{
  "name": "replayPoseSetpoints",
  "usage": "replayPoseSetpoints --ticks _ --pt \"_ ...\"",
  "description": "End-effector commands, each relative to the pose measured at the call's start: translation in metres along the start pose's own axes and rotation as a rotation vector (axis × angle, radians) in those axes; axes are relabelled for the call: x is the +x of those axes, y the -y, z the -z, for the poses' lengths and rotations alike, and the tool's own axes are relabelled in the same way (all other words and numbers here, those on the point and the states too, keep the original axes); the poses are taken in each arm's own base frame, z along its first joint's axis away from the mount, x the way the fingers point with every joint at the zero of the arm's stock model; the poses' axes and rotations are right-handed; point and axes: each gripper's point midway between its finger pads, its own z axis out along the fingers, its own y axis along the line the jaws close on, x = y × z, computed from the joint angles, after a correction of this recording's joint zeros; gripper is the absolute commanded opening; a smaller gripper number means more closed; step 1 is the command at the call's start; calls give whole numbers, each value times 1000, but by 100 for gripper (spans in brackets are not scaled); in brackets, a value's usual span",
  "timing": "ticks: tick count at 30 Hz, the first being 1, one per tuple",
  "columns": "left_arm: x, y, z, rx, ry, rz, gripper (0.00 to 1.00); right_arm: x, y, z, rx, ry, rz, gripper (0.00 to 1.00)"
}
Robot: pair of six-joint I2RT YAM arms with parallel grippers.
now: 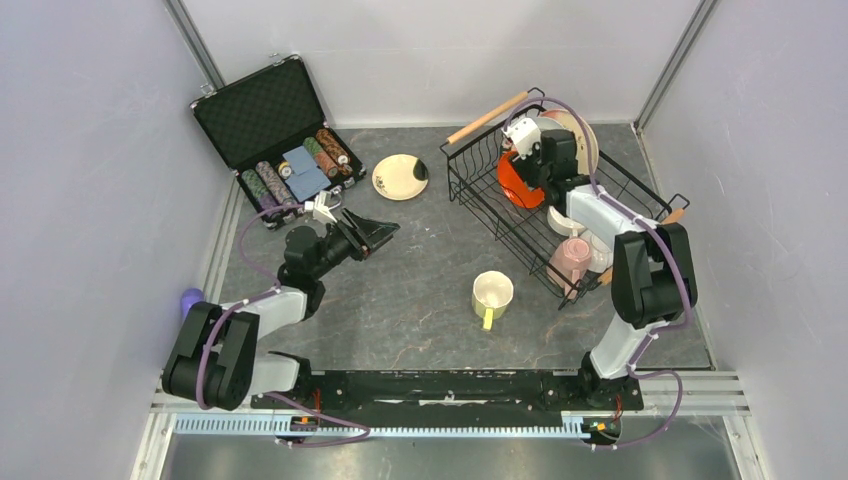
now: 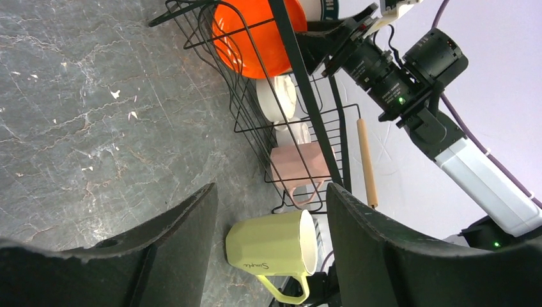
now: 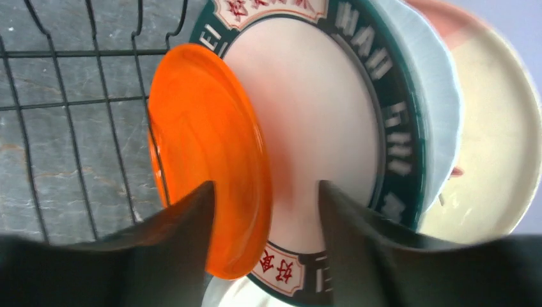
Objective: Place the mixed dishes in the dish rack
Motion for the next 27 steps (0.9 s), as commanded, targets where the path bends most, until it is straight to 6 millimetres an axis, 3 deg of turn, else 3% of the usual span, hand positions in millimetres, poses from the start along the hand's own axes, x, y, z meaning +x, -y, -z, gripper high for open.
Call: replayPoseSetpoints --ticks 1,5,8,18,24,27 --pt "-7 18 -3 61 10 -20 69 -30 44 1 120 91 -87 83" --pt "-12 1 -4 -15 42 -17 72 -49 48 8 98 141 -95 81" --pt "-16 -26 -7 -165 48 -9 73 -72 47 15 49 195 -108 80" --pt "-62 -80 -17 -473 263 38 77 -132 42 58 -97 362 -195 79" --pt "-72 -109 -43 -578 299 113 77 -163 34 96 -188 500 -262 78" --pt "-77 -126 -60 -637 318 150 76 -168 33 114 -194 542 -302 78"
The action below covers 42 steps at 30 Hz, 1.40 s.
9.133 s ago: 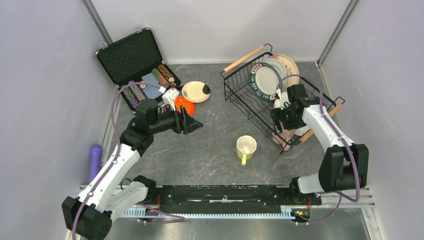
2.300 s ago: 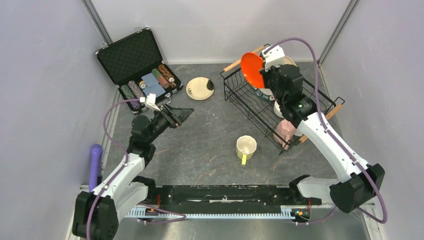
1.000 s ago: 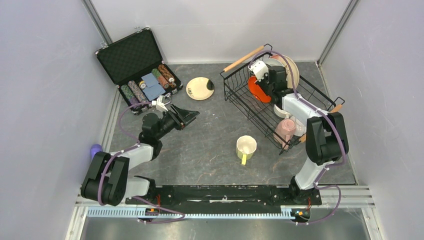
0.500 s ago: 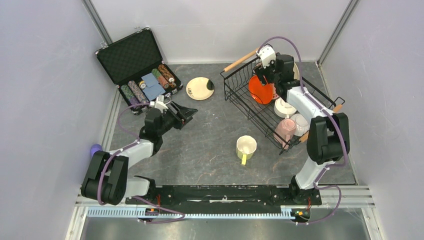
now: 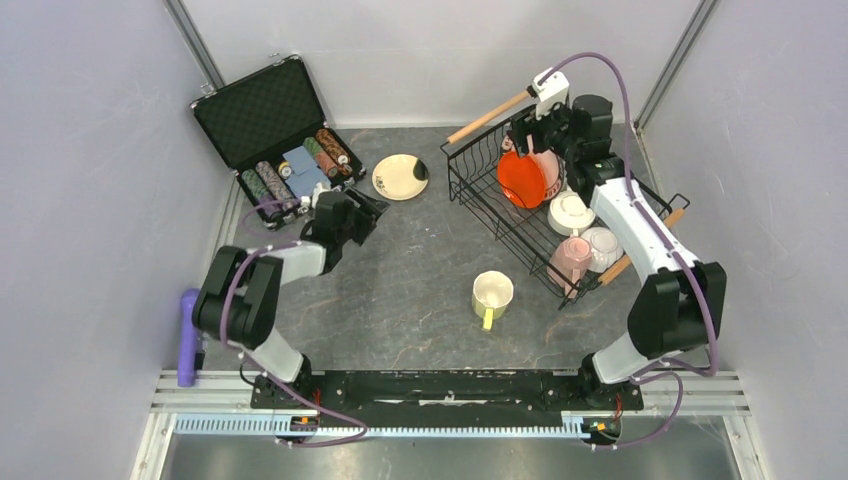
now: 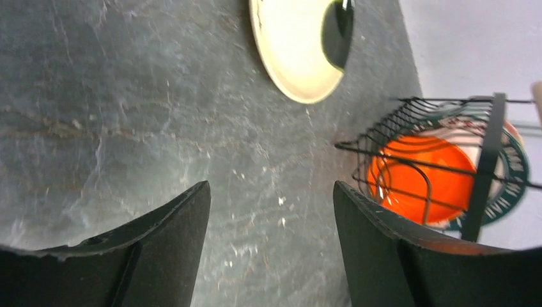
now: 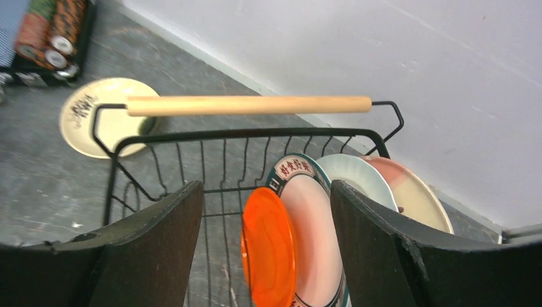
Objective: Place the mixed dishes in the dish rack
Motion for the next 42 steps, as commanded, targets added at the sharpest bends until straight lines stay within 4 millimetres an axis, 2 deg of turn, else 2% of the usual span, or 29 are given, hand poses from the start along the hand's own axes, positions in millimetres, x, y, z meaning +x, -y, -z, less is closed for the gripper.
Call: replayPoseSetpoints --ticks 1,6,9,15,21,25,31,34,35,37,39,42 --pt "-15 6 -32 -86 77 59 75 -50 -11 29 -41 156 -64 78" --pt "-16 -9 -55 -320 79 55 73 -61 -17 51 -47 205 -57 78" --pt "-18 -15 -63 -376 95 66 72 -67 -14 62 -17 229 -39 78" --pt "-16 -24 -80 -491 70 58 67 -73 -15 70 -10 255 -46 78" --pt "-21 -22 -100 -511 79 54 65 -72 -17 77 -5 266 -48 78" --pt "-21 -28 -107 -565 84 66 63 -75 -15 84 12 277 -31 78" --pt "-8 -34 -126 -564 50 107 60 -72 -11 93 49 280 -23 78" --pt "-4 -36 -133 -564 53 128 49 -69 -9 94 61 267 -24 78" --pt "-4 -36 -133 -562 58 129 42 -70 -9 95 66 266 -22 78" --pt "-7 -37 -133 -550 83 132 27 -70 -9 97 69 266 -22 78" --pt "-10 -35 -132 -488 111 149 5 -73 -9 100 70 275 -20 78" --pt "-21 -24 -123 -395 149 133 2 -74 -9 104 71 281 -22 78"
